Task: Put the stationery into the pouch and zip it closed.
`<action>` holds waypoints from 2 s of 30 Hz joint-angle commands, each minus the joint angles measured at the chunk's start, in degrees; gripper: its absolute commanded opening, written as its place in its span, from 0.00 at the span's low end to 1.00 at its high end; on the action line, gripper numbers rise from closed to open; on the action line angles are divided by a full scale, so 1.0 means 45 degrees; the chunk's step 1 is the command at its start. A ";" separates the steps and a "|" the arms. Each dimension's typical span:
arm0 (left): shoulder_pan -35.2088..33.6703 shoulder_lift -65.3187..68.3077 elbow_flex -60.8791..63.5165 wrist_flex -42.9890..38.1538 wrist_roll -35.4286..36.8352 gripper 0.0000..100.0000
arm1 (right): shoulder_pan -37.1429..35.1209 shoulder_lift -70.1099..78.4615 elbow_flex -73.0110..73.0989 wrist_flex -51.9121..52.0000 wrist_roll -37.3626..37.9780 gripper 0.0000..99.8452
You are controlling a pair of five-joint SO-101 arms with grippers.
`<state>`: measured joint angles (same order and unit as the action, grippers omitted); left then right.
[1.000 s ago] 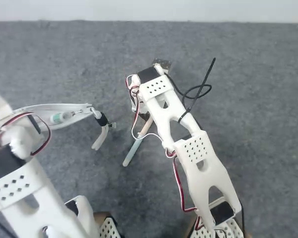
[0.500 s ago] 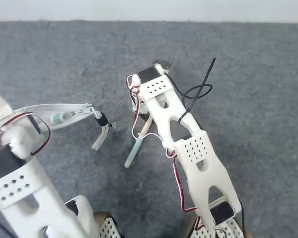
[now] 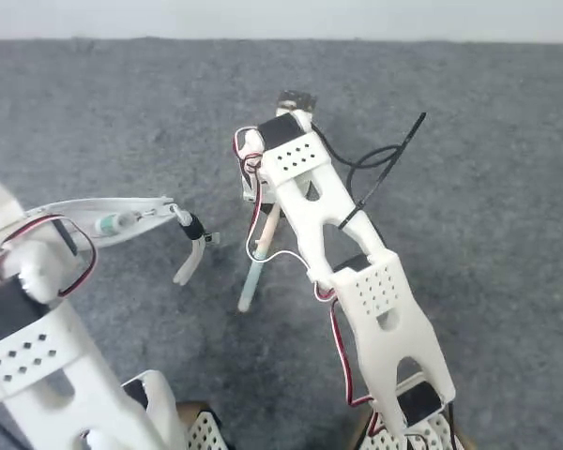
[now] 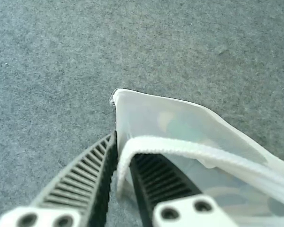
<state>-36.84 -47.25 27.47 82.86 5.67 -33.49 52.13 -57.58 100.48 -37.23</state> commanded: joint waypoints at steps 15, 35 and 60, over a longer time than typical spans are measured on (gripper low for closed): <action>0.0059 -0.0020 -0.0049 -0.0352 0.0137 0.01 | -0.0908 -0.6418 0.3770 0.0537 0.0996 0.01; 0.0059 -0.0020 -0.0049 -0.0352 0.0137 0.01 | -0.2413 -1.2298 0.8440 0.0303 0.1973 0.01; 0.0098 -0.0020 -0.0049 -0.0352 0.0137 0.01 | -0.2491 -1.7495 1.5883 -0.7062 0.1993 0.01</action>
<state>-36.84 -47.25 27.56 82.86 5.67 -44.13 -21.63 13.27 72.53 -28.97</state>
